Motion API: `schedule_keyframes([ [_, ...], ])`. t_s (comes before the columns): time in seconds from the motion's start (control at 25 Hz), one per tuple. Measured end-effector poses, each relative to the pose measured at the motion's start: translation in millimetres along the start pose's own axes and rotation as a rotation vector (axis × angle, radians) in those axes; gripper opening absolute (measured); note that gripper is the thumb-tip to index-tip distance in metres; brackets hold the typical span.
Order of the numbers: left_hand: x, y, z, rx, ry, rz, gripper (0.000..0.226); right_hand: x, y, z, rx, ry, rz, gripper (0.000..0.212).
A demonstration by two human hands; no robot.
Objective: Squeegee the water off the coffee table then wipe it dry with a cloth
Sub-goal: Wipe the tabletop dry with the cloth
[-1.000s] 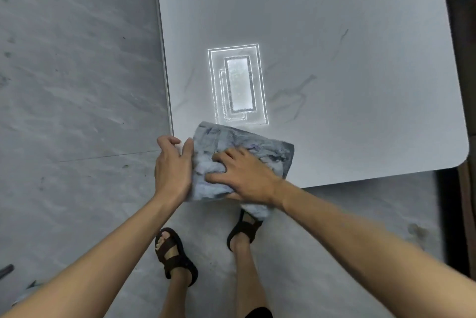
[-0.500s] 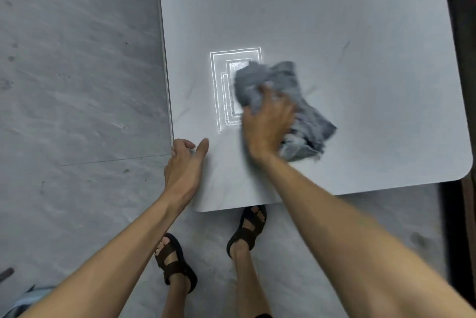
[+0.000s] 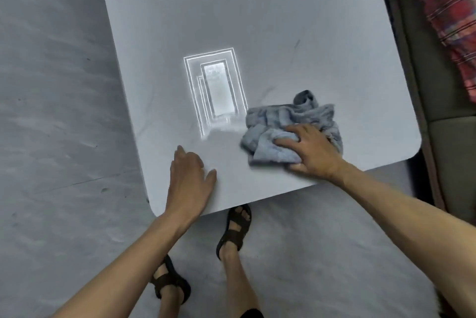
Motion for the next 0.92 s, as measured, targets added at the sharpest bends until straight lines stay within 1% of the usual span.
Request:
schedule_keyframes([
  [0.08, 7.3, 19.5, 22.6, 0.077, -0.061, 0.088, 0.019, -49.3, 77.9, -32.9, -0.01, 0.232, 0.562, 0.059],
  [0.16, 15.2, 30.9, 37.7, 0.117, -0.089, 0.123, 0.021, -90.4, 109.1, -46.4, -0.037, 0.455, 1.091, 0.056],
  [0.2, 18.4, 34.8, 43.9, 0.13, -0.104, 0.119, 0.023, -98.7, 104.7, -44.8, -0.033, 0.537, 1.287, 0.054],
  [0.24, 20.8, 36.7, 48.9, 0.145, -0.123, 0.101, 0.027, -96.5, 88.6, -41.9, -0.027, 0.596, 1.405, 0.052],
  [0.28, 22.7, 37.8, 52.4, 0.154, -0.143, 0.074, 0.029, -87.0, 66.1, -37.6, -0.01, 0.633, 1.45, 0.051],
  [0.32, 24.4, 40.3, 56.0, 0.154, -0.163, 0.043, 0.029, -73.1, 43.8, -31.7, 0.012, 0.619, 1.404, 0.052],
  [0.36, 26.2, 43.1, 58.6, 0.15, -0.181, 0.012, 0.029, -55.6, 21.7, -22.6, 0.039, 0.528, 1.256, 0.054],
  [0.4, 28.3, 45.1, 59.9, 0.151, -0.202, -0.017, 0.031, -37.3, -5.0, -11.1, 0.069, 0.392, 1.007, 0.057],
  [0.48, 31.0, 46.8, 60.5, 0.17, -0.245, -0.057, 0.037, -18.4, -50.8, 5.6, 0.107, 0.15, 0.358, 0.063],
  [0.52, 31.6, 47.2, 60.3, 0.184, -0.258, -0.063, 0.036, -19.8, -48.4, 8.2, 0.12, 0.037, 0.085, 0.064],
  [0.56, 30.9, 47.3, 59.6, 0.199, -0.266, -0.068, 0.031, -24.1, -34.1, 6.0, 0.101, -0.052, -0.105, 0.063],
  [0.6, 29.3, 46.9, 59.4, 0.213, -0.274, -0.074, 0.026, -27.8, -10.1, -1.4, 0.059, -0.091, -0.2, 0.059],
  [0.64, 27.3, 46.1, 59.6, 0.222, -0.282, -0.078, 0.023, -31.0, 21.4, -12.7, 0.017, -0.076, -0.207, 0.055],
  [0.68, 26.3, 45.7, 59.9, 0.228, -0.29, -0.08, 0.022, -33.1, 58.9, -27.6, -0.021, -0.014, -0.128, 0.053],
  [0.72, 25.6, 45.3, 59.8, 0.229, -0.301, -0.085, 0.022, -35.2, 96.0, -42.8, -0.051, 0.075, 0.025, 0.053],
  [0.76, 24.8, 45.2, 59.1, 0.227, -0.313, -0.091, 0.023, -38.0, 128.6, -55.6, -0.069, 0.172, 0.252, 0.054],
  [0.8, 24.4, 45.7, 58.4, 0.22, -0.321, -0.091, 0.023, -41.9, 152.6, -64.3, -0.089, 0.274, 0.524, 0.053],
  [0.88, 22.8, 46.2, 53.9, 0.194, -0.309, -0.075, 0.025, -45.8, 166.4, -62.5, -0.102, 0.455, 1.066, 0.052],
  [0.92, 22.1, 46.7, 48.5, 0.17, -0.273, -0.047, 0.024, -42.8, 159.0, -56.8, -0.066, 0.524, 1.286, 0.053],
])
Point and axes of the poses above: each hand's wrist, its own x-axis towards the middle knuckle, its own z-axis out of the palm, y = z × x, the point moved 9 cm from there along x, towards the middle knuckle, and after that the axes turned 8 degrees about y, right-handed, at the moved point
